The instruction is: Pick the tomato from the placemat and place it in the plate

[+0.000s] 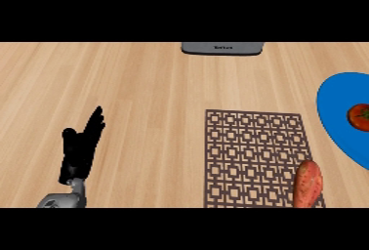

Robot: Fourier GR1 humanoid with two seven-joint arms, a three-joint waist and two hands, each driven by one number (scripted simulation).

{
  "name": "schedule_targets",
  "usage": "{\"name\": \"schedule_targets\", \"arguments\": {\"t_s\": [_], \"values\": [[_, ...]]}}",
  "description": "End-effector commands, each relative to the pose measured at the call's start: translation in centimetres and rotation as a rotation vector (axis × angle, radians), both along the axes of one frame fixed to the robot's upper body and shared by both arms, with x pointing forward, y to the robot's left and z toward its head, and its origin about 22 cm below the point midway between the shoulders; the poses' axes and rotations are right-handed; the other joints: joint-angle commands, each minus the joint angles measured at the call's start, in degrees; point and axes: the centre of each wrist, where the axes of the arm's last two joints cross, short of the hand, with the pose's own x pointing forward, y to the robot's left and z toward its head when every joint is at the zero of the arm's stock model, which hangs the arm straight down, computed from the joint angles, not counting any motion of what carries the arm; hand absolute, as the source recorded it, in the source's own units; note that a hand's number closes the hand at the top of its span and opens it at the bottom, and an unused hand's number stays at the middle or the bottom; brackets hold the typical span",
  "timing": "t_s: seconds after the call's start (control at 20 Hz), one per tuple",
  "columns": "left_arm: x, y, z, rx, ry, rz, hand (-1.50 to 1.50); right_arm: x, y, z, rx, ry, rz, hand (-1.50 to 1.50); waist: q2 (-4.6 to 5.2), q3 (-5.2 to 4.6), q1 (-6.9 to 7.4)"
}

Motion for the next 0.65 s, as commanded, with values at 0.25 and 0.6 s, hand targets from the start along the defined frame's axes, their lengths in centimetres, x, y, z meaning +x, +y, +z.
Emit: {"name": "schedule_targets", "arguments": {"t_s": [0.25, 0.6], "values": [[0.2, -0.2, 0.5, 0.003, -0.019, 0.007, 0.0, -2.6, -2.0, 1.6, 0.007, -0.04, -0.051, -1.5, 0.02, 0.11, 0.17], [-0.4, -1.5, -1.1, -0.001, -0.017, -0.011, 0.0, -2.4, -1.7, 1.0, -0.047, -0.004, -0.095, -1.5, 0.39, 0.16, 0.7]]}}
